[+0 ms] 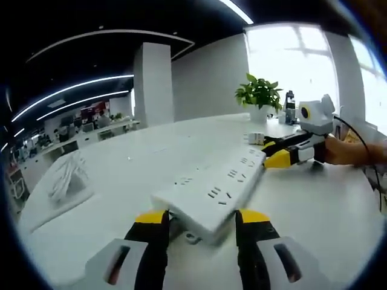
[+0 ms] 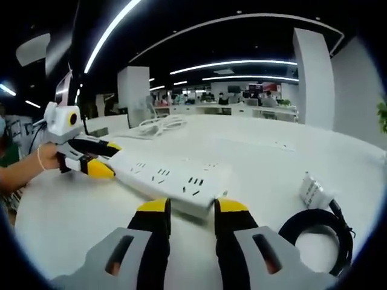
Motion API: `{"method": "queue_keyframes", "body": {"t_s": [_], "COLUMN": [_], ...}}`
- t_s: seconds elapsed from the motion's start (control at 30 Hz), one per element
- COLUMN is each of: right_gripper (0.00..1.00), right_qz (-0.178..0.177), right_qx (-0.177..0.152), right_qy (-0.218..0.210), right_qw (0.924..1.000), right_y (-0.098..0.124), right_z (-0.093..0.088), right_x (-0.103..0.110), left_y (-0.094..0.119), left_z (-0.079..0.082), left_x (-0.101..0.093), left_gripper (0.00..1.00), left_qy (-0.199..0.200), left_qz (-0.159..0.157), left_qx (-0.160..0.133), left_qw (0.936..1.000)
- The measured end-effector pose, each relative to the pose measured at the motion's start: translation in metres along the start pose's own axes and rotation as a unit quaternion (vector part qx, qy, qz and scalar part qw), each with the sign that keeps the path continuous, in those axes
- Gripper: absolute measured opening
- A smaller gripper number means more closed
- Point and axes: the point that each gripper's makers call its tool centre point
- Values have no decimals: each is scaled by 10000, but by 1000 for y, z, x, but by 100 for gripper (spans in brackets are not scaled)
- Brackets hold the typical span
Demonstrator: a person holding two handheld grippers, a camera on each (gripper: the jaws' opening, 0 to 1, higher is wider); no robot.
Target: Straighten the power strip on the desk, plug the charger into it
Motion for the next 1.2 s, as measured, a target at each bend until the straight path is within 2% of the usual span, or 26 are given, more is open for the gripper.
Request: {"method": "queue_keyframes", "body": {"t_s": [1.2], "right_gripper": [23], "right_qz": [-245], "right_qx": [39], "right_qy": [5], "right_qw": [9997], "right_y": [6], "right_z": [-3], "right_x": [-8], "left_y": [-11], "left_z": [7], "left_x": [2], "left_gripper": [44], "left_qy": [-139], "left_qz": [-317], "left_qx": [-38], "left_qw": [9994]}}
Point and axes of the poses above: the point that each gripper's makers call its tool centre point, and the gripper's own axes: y roughly backward along the fingers, x roughly to its left, z roughly out of its top, and after that the axes turned 8 degrees about x, right-handed
